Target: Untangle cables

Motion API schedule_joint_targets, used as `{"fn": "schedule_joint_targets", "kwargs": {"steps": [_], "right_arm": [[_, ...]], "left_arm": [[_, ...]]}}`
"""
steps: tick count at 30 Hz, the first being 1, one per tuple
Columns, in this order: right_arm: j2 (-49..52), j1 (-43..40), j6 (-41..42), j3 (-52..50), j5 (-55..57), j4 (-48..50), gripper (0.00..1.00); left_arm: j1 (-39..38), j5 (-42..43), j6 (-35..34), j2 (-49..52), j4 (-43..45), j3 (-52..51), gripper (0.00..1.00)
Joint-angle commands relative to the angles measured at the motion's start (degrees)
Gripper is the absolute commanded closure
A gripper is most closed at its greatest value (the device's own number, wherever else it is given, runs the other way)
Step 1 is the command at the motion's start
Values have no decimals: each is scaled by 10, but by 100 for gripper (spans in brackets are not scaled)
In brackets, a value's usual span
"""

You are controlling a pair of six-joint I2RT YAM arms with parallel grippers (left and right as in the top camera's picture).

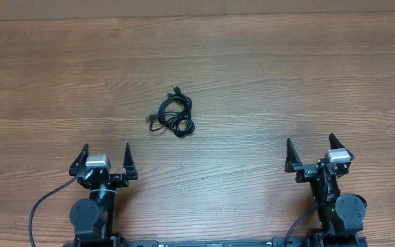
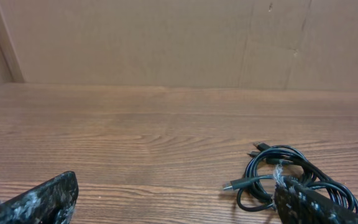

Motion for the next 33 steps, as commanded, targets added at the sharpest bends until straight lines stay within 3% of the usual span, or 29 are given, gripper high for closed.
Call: {"fn": "schedule_joint_targets", "kwargs": {"steps": [1, 9, 13, 18, 21, 26, 33], "right_arm": [[-2, -4, 4, -6, 5, 1, 0], [-2, -4, 4, -6, 5, 1, 0], [-2, -4, 4, -6, 5, 1, 0], [-2, -4, 4, -6, 5, 1, 0], [-2, -4, 4, -6, 5, 1, 0], [-2, -4, 4, -6, 5, 1, 0], [-2, -4, 4, -6, 5, 1, 0]], "left_arm": [[3, -35, 18, -5, -2, -2, 0], [3, -36, 20, -5, -3, -2, 0], [2, 6, 4, -5, -1, -2, 0], [2, 9, -138, -5, -1, -2, 0], [2, 32, -188, -5, 1, -2, 0], [2, 147, -191, 7, -14, 10, 0], [2, 154, -150, 99, -156, 157, 0]]}}
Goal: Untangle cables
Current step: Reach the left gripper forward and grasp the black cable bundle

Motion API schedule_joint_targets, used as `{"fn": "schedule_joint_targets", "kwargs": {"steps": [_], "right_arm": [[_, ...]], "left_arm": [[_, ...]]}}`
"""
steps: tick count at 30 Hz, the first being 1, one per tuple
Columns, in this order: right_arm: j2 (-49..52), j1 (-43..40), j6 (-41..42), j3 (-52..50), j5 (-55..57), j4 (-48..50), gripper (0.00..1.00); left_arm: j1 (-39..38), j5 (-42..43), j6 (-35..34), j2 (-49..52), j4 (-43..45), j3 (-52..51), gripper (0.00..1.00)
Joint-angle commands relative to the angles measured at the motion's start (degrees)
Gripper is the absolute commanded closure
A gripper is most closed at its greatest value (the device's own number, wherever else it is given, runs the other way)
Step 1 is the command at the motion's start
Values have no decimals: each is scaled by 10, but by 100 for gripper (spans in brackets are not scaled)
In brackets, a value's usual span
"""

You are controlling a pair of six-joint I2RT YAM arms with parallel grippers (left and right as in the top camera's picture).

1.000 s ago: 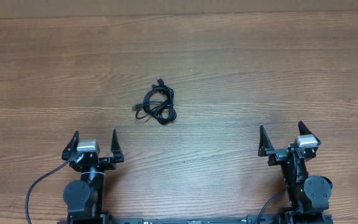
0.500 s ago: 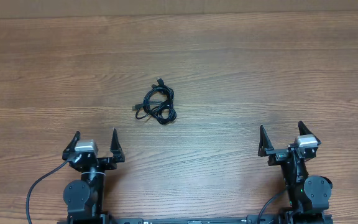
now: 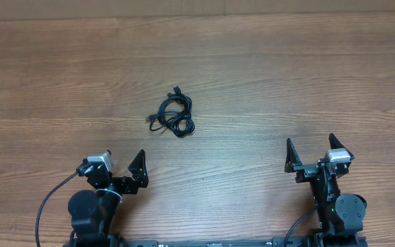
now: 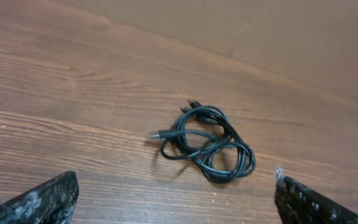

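Observation:
A small bundle of tangled black cables (image 3: 173, 116) lies on the wooden table, left of centre; in the left wrist view the cable bundle (image 4: 205, 142) sits ahead, between the fingers' lines, with a plug end pointing left. My left gripper (image 3: 118, 175) is open, turned toward the bundle and well short of it; its fingertips (image 4: 48, 196) frame bare wood. At the near right my right gripper (image 3: 310, 152) stands open, far from the cables.
The wooden table (image 3: 286, 75) stretches wide around the bundle. A cardboard wall (image 4: 260, 31) stands along the far edge.
My left arm has swung to the right, toward the cables, so the bundle now shows centred and whole in its wrist view. The right arm and the cables have not moved.

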Motion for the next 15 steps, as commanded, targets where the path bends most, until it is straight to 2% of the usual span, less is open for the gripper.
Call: {"fn": "schedule_joint_targets", "kwargs": {"steps": [1, 4, 5, 7, 12, 15], "right_arm": [[-2, -3, 4, -6, 5, 1, 0], [-2, -3, 4, -6, 5, 1, 0], [-2, -3, 4, -6, 5, 1, 0], [-2, -3, 4, -6, 5, 1, 0], [-2, -3, 4, -6, 5, 1, 0], [-2, -3, 4, -6, 5, 1, 0]], "left_arm": [[3, 33, 16, 59, -30, 116, 0], [3, 37, 24, 122, -58, 201, 0], [2, 37, 36, 176, -84, 261, 0], [2, 37, 49, 228, -118, 313, 0], [-4, 37, 114, 406, -255, 477, 0], [-39, 13, 137, 520, -320, 571, 0]]}}
